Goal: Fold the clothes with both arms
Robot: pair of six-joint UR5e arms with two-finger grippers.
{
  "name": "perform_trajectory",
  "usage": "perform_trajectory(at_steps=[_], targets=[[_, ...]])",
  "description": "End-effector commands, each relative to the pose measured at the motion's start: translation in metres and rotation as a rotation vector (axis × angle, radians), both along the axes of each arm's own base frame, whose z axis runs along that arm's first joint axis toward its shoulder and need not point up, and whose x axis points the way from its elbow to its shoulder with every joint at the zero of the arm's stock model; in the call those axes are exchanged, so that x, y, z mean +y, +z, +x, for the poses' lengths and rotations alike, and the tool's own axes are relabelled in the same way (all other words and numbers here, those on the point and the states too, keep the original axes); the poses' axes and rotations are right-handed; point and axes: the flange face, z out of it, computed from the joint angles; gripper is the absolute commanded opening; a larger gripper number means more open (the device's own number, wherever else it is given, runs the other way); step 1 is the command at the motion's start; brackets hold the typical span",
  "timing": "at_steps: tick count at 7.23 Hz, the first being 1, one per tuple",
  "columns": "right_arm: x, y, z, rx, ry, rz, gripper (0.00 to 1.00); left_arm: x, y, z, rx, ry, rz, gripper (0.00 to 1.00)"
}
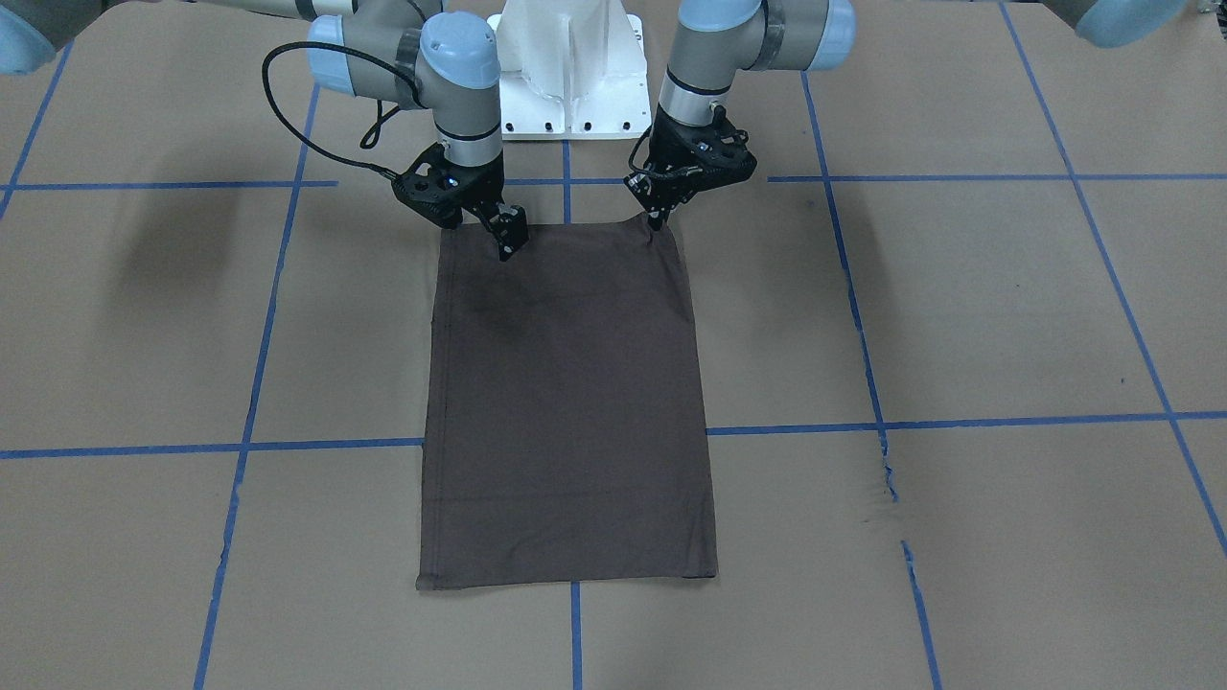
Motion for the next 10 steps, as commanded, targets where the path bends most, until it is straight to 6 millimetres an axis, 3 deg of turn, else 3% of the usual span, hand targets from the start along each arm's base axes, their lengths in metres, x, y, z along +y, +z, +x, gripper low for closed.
perform_trajectory(at_steps=[1, 5, 6, 7, 8, 9, 10], targets=[[0.006, 0.003, 0.000, 0.005, -0.006, -0.001, 1.00, 0.000, 0.000, 0.000, 0.000, 0.000, 0.000, 0.00], [0.014, 0.005, -0.003, 0.012, -0.016, -0.005, 1.00, 0.000, -0.002, 0.000, 0.003, 0.000, 0.001, 0.00], [0.015, 0.004, -0.005, 0.012, -0.018, -0.004, 0.87, 0.000, -0.002, 0.000, 0.003, 0.000, 0.001, 0.00], [0.014, 0.004, -0.004, 0.011, -0.019, -0.004, 0.43, 0.000, -0.002, 0.000, 0.003, 0.000, 0.001, 0.00], [0.016, 0.002, -0.005, 0.007, -0.023, -0.006, 0.15, 0.000, -0.002, 0.000, 0.003, 0.000, 0.001, 0.00], [0.016, 0.002, -0.005, 0.006, -0.025, -0.009, 0.00, -0.001, -0.002, 0.000, 0.003, -0.002, 0.001, 0.00], [0.016, -0.001, -0.005, 0.000, -0.025, -0.007, 0.00, 0.000, -0.002, 0.000, 0.003, 0.000, 0.001, 0.00]])
